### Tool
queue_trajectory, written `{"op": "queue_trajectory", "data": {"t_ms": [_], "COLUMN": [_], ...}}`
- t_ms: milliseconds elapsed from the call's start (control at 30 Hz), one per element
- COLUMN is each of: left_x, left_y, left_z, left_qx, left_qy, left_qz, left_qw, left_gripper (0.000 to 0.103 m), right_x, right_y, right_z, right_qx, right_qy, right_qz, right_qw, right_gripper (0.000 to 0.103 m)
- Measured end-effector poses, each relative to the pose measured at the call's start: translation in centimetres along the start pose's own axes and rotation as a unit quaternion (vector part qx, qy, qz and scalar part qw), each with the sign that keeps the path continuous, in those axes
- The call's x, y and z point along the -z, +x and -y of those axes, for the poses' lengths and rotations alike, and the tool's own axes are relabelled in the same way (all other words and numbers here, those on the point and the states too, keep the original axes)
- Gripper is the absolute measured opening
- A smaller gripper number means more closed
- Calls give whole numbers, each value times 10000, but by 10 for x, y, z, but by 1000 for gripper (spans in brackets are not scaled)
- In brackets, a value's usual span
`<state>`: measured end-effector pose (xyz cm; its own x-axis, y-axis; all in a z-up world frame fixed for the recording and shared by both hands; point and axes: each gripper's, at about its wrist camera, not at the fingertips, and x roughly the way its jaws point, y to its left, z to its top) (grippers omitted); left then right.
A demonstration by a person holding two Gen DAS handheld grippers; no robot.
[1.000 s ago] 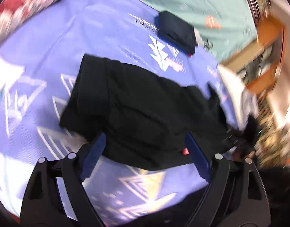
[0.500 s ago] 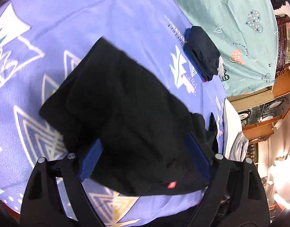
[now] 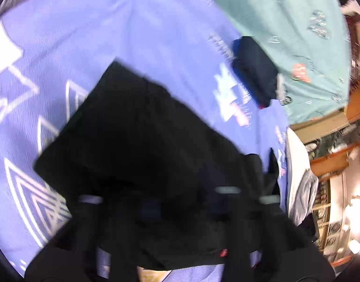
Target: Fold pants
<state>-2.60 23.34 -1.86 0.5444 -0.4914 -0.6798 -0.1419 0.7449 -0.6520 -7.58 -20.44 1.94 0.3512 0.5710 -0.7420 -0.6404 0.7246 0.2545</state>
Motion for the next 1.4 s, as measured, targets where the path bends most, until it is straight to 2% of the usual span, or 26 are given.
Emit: {"op": "queue_trajectory", "data": {"t_ms": [100,200,267,400,500,567,633,700,733,833,900,1000,1067,1133,1200,1333,1367,1400], "left_x": [0,2,3,10,15,18,21,27,31,41,46,53,61,67,70,76,77,79], "left_y": [-24,-39,-40,-24,-20,-20,-21,-30,-37,-62,-84,-86,-68,-37,-8,25,30,31], "left_z": [9,3,-8,-38,-37,-32,-30,-25,-22,-11,8,44,70,84,84,66,61,58], "left_qx": [-30,-44,-170,-447,-634,-787,-848,-909,-893,-1117,-1156,-869,-697,-722,-720,-810,-800,-816], "left_qy": [256,279,256,91,302,437,515,597,631,754,1011,1460,1888,2130,2143,1901,1832,1858], "left_qz": [258,349,318,143,246,281,189,155,194,431,769,903,811,623,396,207,176,209], "left_qw": [9993,9990,9990,9989,9972,9955,9949,9939,9938,9899,9851,9813,9762,9724,9733,9782,9797,9790], "left_gripper": [14,14,14,14,16,17,23,42,52,70,71,79,83,83,83,83,83,83], "right_x": [-3,-6,-4,5,9,10,11,11,10,2,-8,-30,-47,-60,-71,-86,-84,-81], "right_y": [-6,-18,-18,7,16,18,13,1,-9,-49,-76,-102,-98,-83,-58,9,20,35], "right_z": [-8,-25,-35,-33,-40,-45,-49,-49,-47,-29,-8,50,95,129,159,186,191,196], "right_qx": [-64,-356,-389,-79,187,332,376,329,271,113,429,1393,2050,2259,2414,3182,3196,3189], "right_qy": [-91,-249,-445,-357,-485,-631,-684,-701,-666,-387,-126,716,1313,1731,2139,2054,2071,2035], "right_qz": [32,139,84,-364,-557,-628,-641,-541,-443,-116,180,514,455,315,90,-647,-789,-1031], "right_qw": [9999,9990,9982,9987,9971,9955,9949,9955,9964,9991,9988,9863,9688,9581,9465,9232,9213,9199], "right_gripper": [3,3,3,3,3,7,32,51,54,61,68,86,87,87,87,86,82,55]}}
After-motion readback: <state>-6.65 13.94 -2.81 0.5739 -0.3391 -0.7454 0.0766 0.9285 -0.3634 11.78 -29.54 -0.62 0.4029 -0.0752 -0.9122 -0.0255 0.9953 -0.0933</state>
